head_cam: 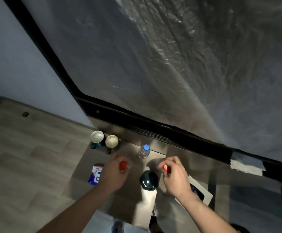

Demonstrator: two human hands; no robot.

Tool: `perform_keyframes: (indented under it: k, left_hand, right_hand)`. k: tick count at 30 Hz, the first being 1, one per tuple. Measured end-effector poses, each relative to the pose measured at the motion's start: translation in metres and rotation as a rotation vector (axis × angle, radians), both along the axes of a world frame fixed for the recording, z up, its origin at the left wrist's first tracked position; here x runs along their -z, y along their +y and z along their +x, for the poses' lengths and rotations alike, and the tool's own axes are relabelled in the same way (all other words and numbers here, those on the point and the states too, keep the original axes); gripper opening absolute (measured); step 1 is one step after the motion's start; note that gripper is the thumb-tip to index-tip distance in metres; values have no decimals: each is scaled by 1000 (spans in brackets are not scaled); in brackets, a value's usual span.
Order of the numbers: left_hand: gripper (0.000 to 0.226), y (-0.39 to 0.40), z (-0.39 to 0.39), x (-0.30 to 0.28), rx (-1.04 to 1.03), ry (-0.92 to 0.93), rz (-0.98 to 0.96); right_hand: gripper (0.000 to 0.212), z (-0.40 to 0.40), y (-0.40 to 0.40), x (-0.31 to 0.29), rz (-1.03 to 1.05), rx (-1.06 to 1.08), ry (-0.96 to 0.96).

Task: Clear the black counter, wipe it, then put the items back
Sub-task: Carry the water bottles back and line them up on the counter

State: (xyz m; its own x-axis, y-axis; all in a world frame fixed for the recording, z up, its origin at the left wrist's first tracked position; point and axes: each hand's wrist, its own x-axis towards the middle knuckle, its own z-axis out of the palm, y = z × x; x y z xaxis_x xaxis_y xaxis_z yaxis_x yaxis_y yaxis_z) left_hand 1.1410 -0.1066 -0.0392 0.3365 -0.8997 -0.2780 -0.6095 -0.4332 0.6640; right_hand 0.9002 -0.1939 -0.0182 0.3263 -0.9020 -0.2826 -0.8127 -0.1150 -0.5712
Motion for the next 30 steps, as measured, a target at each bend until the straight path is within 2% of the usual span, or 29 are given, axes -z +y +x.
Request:
perform_keyframes:
  k: [4, 9, 12, 13, 16, 23, 30]
  left_hand:
    - [25, 48, 6, -53, 57, 104, -83]
    - [23, 95, 1, -113, 131, 58, -231]
    - [7, 111, -8, -137, 263, 145, -226]
    - [8, 116, -13, -142, 282, 147, -230]
    - [31, 131, -36, -163, 326, 154, -233]
    - [27, 156, -104, -200, 541, 159, -267]
    - [25, 177, -232, -219, 697, 110, -358]
  right_hand:
    - [32, -6, 43, -46, -68, 62, -93]
    - [27, -15, 108, -95, -88, 136, -228]
    - [28, -24, 148, -120, -56, 205, -270]
    - [28, -28, 161, -126, -50, 221, -276]
    - [29, -46, 195, -140, -41, 263, -270]
    - [25, -118, 262, -171, -77, 379, -244]
    - [26, -234, 333, -193, -170, 524, -206]
